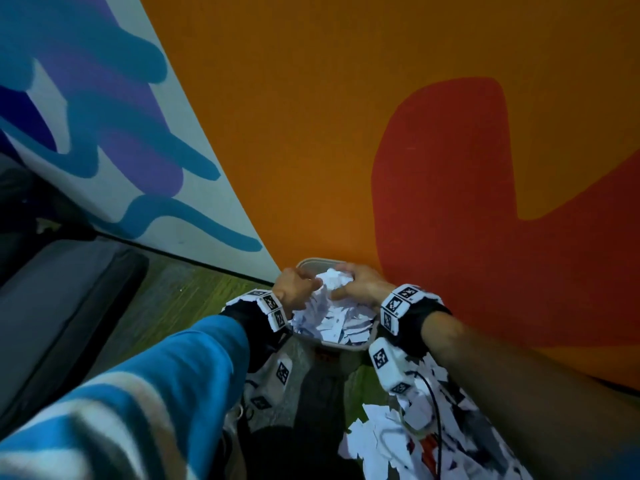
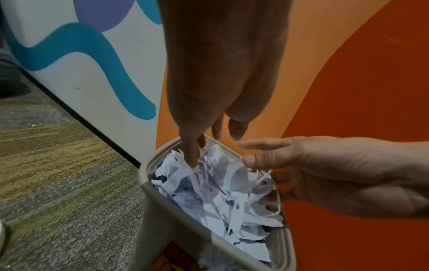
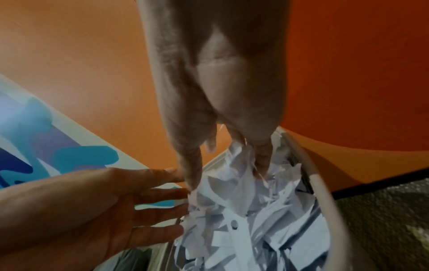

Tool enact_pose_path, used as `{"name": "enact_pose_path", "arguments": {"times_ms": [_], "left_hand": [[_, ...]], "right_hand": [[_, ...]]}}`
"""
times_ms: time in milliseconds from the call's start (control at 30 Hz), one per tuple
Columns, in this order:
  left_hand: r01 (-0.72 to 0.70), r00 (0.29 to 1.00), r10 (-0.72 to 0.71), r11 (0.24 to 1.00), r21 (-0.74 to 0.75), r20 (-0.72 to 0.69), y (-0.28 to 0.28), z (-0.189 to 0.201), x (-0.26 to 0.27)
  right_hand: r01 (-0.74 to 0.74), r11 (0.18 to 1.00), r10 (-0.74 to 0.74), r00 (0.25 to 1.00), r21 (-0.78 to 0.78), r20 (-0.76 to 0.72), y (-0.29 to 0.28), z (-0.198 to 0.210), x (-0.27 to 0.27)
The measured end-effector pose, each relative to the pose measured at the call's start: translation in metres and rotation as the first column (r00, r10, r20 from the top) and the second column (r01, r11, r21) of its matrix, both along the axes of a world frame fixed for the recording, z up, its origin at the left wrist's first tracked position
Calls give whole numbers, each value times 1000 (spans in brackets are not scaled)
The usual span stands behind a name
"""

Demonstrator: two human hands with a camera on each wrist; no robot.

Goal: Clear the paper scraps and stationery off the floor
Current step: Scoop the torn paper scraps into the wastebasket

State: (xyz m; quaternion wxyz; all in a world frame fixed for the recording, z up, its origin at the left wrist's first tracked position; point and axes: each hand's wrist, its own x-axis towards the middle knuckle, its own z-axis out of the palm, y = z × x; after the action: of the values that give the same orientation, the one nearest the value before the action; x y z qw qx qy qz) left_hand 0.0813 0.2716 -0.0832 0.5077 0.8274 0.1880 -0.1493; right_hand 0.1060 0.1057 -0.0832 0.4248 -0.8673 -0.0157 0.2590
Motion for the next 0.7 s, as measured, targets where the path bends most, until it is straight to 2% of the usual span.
{"name": "enact_pose_path", "arguments": {"times_ms": [67, 167, 233, 333, 433, 533, 633, 700], "left_hand": [[24, 1000, -25, 999, 40, 19, 2, 5, -4], [55, 992, -73, 985, 160, 103, 1, 14, -10], [85, 973, -139, 959, 269, 186, -1, 20, -17], [192, 923, -289, 919, 344, 256, -10, 24, -28], [318, 871, -420, 878, 359, 256, -23, 22, -36], [391, 829, -493, 848, 357, 263, -44, 25, -44], [410, 808, -502, 855, 318, 309, -74, 25, -55], [424, 803, -504, 858, 289, 319, -100, 21, -69]], "right_hand": [[-51, 998, 51, 999, -24, -5, -6, 3, 0], [-40, 999, 39, 999, -31, -24, -19, 10, 2], [-77, 994, 78, 997, -72, 13, -30, 17, 2], [-119, 984, 130, 988, -131, 79, -49, 30, -4], [-127, 978, 143, 986, -166, 90, -70, 43, -18], [-157, 972, 174, 981, -176, 89, -89, 55, -38], [-201, 949, 222, 973, -241, 65, -114, 60, -65], [-266, 898, 289, 957, -352, 14, -134, 60, -85]]}}
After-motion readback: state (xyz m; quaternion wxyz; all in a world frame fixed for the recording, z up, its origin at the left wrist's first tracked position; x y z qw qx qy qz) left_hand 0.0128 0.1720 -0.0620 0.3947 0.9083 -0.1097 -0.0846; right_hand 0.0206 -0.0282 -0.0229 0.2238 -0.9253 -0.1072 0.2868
